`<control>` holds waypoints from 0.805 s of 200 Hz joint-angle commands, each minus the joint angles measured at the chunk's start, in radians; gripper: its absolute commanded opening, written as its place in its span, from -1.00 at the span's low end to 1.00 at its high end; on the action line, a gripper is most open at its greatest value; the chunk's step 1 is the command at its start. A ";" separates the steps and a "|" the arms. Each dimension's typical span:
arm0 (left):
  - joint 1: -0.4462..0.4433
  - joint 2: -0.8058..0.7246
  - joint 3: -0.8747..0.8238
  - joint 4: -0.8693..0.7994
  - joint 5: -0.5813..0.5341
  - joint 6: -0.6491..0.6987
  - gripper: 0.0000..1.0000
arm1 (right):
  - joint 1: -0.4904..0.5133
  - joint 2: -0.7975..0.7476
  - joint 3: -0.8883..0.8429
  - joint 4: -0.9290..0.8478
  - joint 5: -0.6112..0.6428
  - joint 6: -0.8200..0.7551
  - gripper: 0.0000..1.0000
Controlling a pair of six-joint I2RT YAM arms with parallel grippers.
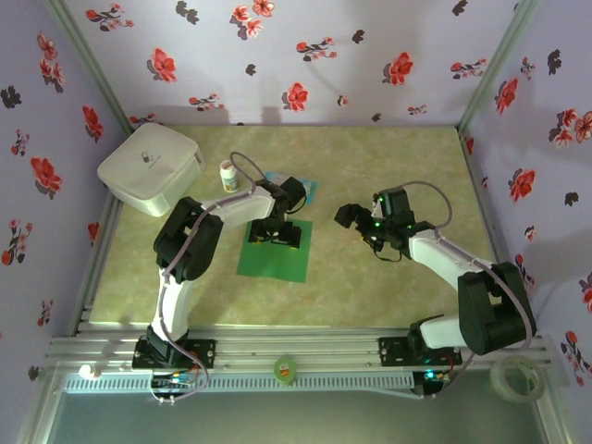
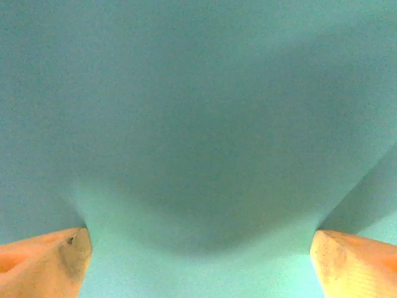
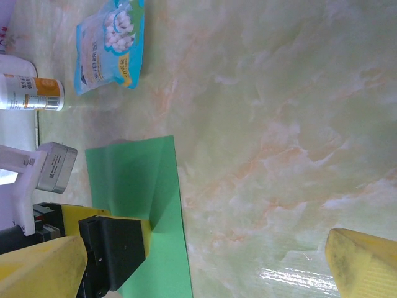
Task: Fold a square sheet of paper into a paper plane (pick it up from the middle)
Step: First fold the square sheet of paper in half at the center of the table.
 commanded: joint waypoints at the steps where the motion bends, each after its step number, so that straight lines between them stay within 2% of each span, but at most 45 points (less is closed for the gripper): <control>1: -0.021 0.075 -0.022 -0.003 -0.008 -0.025 0.79 | 0.008 -0.007 0.004 -0.021 0.019 -0.003 0.99; 40: -0.028 0.036 -0.014 0.012 -0.034 -0.025 0.64 | 0.008 -0.006 0.009 -0.026 0.026 -0.004 0.99; 83: -0.031 -0.035 -0.034 0.073 -0.051 -0.029 0.27 | 0.008 -0.014 0.011 -0.034 0.045 -0.004 0.99; 97: -0.032 -0.056 -0.044 0.096 -0.053 -0.033 0.22 | 0.007 -0.018 0.013 -0.041 0.058 -0.006 0.99; 124: -0.033 -0.092 -0.056 0.124 -0.053 -0.039 -0.08 | 0.008 -0.036 0.013 -0.056 0.087 -0.008 0.99; 161: -0.034 -0.130 -0.058 0.137 -0.046 -0.042 -0.13 | 0.007 -0.072 0.008 -0.076 0.138 -0.012 0.99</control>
